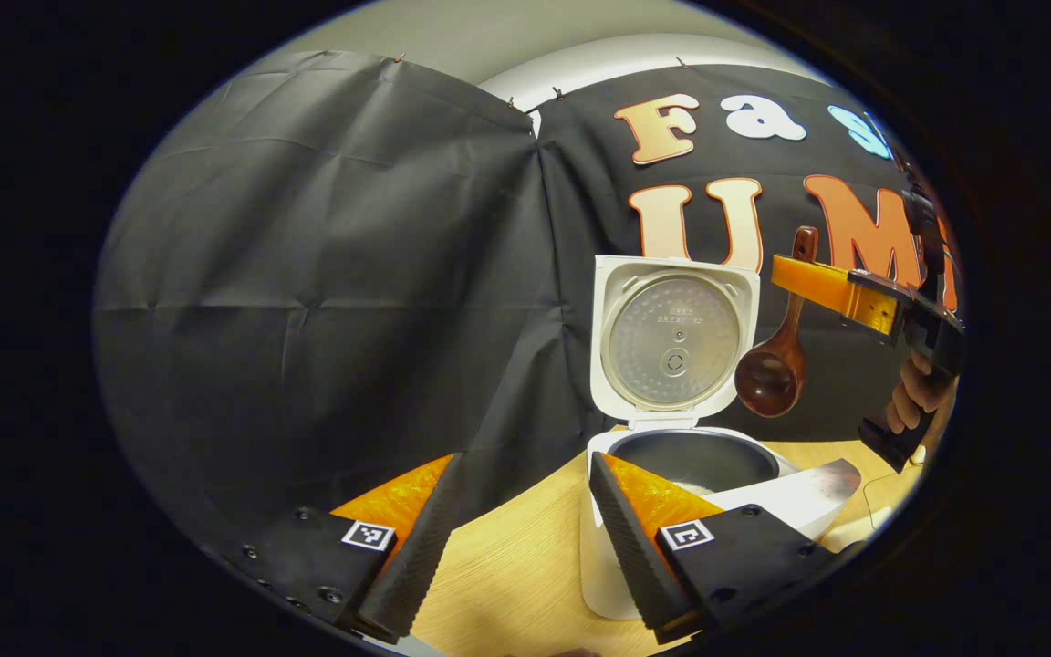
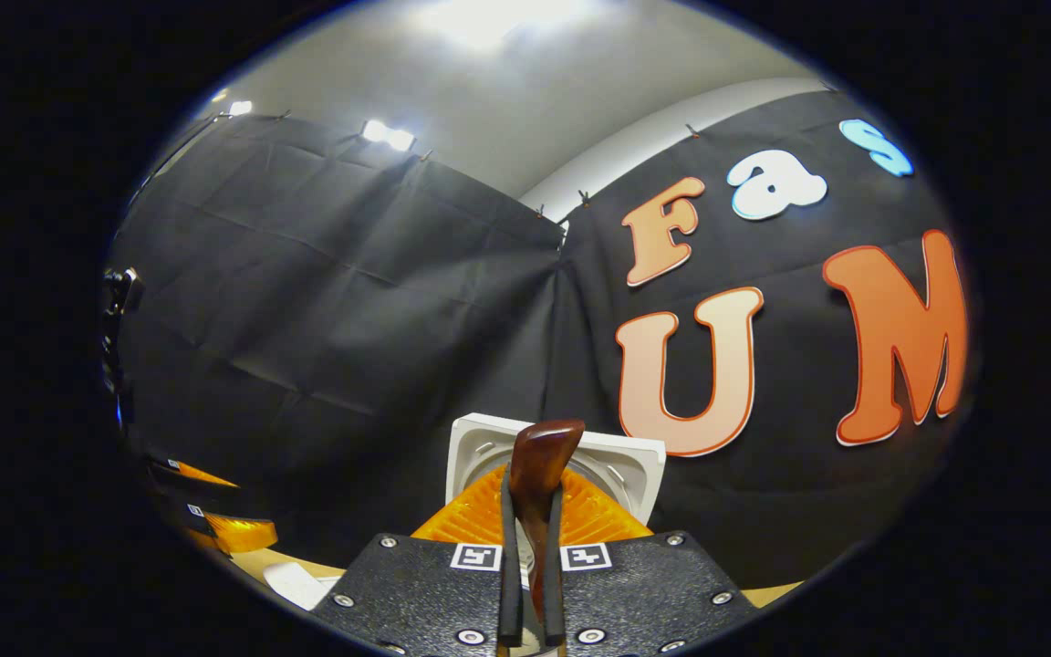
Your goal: Close the left gripper, press the button to open the rice cooker; take a wooden spoon from the chopstick holder with the right hand, scoop a spoonful of rice and pour it into the rice cooker, then put the wooden spoon back into the chopstick holder.
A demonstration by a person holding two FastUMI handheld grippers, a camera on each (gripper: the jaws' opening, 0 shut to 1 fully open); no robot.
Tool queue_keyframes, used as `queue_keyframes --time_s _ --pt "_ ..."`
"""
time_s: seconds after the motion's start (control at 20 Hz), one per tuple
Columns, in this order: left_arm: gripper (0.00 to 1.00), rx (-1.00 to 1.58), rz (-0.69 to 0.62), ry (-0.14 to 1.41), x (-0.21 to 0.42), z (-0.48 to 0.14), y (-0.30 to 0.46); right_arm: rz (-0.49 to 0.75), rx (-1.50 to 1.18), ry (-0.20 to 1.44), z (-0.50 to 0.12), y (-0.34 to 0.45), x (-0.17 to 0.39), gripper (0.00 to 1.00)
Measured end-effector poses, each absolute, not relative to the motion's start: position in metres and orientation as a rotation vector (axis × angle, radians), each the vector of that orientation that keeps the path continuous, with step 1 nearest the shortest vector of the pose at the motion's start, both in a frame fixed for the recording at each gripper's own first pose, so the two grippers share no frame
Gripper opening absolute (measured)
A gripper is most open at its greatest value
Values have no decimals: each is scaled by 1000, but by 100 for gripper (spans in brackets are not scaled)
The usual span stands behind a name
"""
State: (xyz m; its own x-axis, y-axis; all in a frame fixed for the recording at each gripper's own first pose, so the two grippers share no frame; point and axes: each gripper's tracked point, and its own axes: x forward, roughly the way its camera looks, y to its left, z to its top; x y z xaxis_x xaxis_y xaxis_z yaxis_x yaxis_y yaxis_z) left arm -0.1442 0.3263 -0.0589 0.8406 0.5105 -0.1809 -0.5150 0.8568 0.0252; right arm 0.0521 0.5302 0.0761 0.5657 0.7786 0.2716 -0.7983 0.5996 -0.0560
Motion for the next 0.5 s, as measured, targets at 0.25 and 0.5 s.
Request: queue_keyframes --time_s 0.25,0.5 --pt "90 -5 487 165 -135 -54 304 817 244 -231 82 506 57 9" --pt "89 -16 430 156 -118 -51 280 699 307 -212 84 465 55 9"
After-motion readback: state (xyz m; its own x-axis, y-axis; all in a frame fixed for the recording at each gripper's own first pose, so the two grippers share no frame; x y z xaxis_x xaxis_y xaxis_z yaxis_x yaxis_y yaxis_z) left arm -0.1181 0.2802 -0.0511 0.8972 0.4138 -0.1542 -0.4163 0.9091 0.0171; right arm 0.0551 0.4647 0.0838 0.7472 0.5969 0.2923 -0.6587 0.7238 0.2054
